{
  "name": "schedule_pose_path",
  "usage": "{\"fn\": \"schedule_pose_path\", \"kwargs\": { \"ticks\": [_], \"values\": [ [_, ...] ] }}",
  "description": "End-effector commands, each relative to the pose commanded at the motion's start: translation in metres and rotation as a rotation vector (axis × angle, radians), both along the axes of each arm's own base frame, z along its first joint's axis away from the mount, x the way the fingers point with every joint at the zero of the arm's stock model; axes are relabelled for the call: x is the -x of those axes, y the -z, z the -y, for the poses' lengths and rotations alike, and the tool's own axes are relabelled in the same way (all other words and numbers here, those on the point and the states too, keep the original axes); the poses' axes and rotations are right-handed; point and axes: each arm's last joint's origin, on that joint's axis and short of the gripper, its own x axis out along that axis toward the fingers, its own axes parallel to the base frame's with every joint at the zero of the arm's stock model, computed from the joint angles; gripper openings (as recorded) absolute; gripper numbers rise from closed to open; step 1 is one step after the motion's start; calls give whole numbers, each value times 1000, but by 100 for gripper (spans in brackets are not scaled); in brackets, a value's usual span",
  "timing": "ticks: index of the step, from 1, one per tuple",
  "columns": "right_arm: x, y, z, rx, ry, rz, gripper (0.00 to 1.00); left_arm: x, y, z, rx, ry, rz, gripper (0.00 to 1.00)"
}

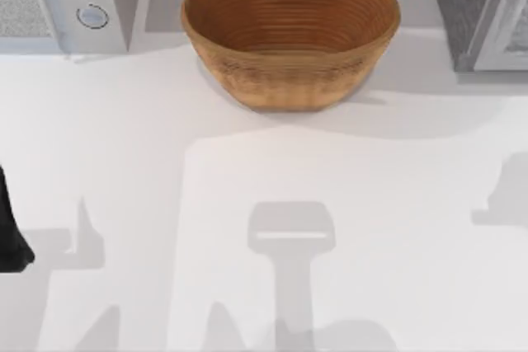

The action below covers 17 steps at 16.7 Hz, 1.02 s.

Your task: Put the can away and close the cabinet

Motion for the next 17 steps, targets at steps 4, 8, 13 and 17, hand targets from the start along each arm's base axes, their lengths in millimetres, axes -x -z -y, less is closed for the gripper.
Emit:
{"fn": "schedule_pose_path", "kwargs": {
  "ticks": [4,8,13,17],
  "values": [
    [-21,-79,-6,1,1,0,0,0,0,0,0,0,0,100],
    [-56,-152,-15,1,0,0,0,0,0,0,0,0,0,100],
    [-106,-214,-31,0,-1,0,0,0,0,0,0,0,0,100],
    [-136,-239,-41,-1,-2,0,0,0,0,0,0,0,0,100]
  ]
}}
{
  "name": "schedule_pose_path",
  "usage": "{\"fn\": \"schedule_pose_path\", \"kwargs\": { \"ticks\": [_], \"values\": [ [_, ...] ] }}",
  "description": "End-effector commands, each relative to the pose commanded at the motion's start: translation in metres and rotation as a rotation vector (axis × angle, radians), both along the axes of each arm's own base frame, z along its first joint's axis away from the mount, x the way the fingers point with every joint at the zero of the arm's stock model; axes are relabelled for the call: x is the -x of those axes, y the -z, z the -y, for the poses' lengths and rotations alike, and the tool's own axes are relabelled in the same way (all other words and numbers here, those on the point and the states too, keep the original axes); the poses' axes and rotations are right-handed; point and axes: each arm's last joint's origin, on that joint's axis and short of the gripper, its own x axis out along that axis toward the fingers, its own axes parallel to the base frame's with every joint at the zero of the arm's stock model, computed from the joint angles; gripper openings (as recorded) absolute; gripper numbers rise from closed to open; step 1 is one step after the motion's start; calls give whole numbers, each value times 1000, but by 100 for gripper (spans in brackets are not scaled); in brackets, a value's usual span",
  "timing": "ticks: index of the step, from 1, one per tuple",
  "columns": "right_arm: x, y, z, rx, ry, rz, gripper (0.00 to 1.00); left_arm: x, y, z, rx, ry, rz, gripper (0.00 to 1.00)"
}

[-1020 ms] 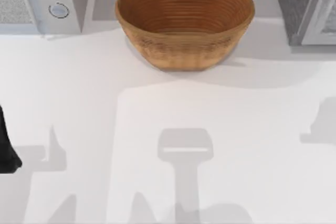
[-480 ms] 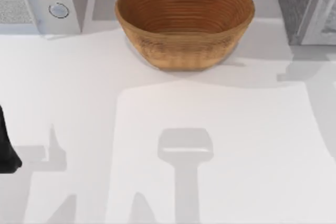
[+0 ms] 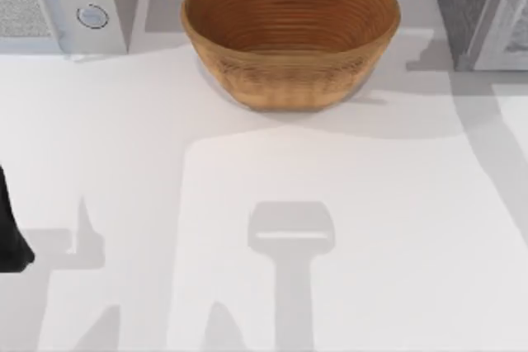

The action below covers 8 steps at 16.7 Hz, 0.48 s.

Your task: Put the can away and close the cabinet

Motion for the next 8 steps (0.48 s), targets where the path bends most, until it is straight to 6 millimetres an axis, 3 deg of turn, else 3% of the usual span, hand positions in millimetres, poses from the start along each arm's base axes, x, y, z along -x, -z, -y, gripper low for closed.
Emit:
{"fn": "schedule_pose_path", "kwargs": {
  "ticks": [8],
  "values": [
    [-9,-6,-2,-2,3,0,0,0,0,0,0,0,0,100]
  ]
}}
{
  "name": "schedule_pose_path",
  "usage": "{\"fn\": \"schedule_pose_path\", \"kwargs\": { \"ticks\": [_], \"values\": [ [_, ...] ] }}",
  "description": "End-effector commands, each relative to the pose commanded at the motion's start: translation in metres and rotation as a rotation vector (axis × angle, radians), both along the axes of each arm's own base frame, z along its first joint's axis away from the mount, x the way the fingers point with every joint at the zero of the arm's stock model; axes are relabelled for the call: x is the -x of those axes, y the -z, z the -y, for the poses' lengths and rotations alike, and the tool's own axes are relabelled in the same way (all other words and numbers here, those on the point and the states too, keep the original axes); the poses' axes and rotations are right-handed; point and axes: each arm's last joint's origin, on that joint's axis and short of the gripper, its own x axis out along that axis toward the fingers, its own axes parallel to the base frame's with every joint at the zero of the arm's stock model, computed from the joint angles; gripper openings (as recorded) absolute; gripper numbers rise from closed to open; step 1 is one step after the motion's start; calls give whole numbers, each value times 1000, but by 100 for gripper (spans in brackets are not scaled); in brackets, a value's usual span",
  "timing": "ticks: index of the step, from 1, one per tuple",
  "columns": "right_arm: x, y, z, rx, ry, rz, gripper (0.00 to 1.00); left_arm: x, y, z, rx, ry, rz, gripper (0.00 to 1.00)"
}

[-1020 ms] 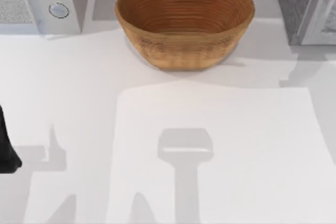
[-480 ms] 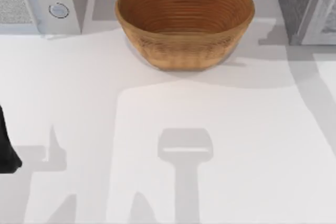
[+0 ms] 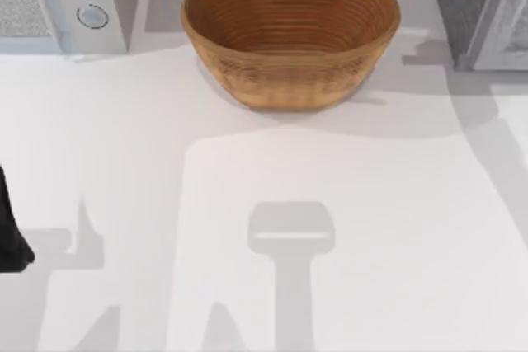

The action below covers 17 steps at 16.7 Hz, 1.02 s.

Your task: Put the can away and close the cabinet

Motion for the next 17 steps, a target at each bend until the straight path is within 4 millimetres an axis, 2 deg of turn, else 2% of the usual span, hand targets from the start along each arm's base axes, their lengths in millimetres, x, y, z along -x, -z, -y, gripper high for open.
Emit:
{"fn": "schedule_pose_path", "kwargs": {
  "ticks": [2,5,11,17],
  "values": [
    [-5,-3,0,0,0,0,0,0,0,0,0,0,0,100],
    [-23,-13,-2,1,0,0,0,0,0,0,0,0,0,100],
    [-80,-30,-3,1,0,0,0,0,0,0,0,0,0,100],
    [-132,-26,-1,1,0,0,0,0,0,0,0,0,0,100]
  ]
}}
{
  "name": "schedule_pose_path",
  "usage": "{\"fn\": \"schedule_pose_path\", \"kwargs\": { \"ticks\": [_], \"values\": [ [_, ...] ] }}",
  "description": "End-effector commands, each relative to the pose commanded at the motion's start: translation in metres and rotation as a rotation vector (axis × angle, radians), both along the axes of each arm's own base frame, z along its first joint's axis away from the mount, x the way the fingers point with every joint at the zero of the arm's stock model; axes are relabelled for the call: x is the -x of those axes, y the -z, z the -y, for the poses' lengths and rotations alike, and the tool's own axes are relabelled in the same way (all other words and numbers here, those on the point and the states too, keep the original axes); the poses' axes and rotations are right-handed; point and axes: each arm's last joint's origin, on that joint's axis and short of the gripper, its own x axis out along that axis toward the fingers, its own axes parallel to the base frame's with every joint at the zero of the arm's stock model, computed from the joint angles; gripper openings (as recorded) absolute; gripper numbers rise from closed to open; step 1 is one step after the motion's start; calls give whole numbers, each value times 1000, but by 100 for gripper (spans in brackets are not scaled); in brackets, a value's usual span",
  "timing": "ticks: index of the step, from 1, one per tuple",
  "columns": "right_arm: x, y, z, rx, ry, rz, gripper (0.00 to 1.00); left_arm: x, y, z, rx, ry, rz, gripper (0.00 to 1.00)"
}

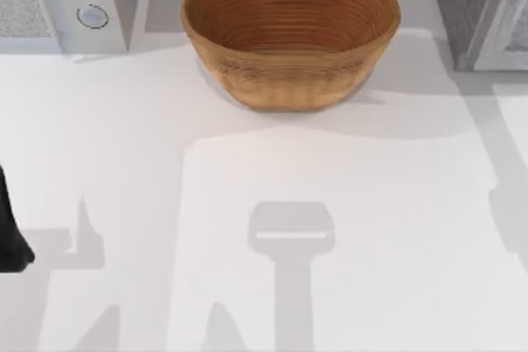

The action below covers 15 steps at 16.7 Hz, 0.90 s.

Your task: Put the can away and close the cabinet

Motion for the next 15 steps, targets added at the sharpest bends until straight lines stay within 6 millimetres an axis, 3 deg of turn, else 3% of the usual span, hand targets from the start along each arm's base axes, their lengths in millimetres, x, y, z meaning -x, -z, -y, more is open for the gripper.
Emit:
{"fn": "schedule_pose_path", "kwargs": {
  "ticks": [4,9,15],
  "values": [
    [-16,6,2,0,0,0,0,0,0,0,0,0,0,100],
    [-18,7,2,-1,0,0,0,0,0,0,0,0,0,100],
    [-18,7,2,-1,0,0,45,0,0,0,0,0,0,100]
  ]
}}
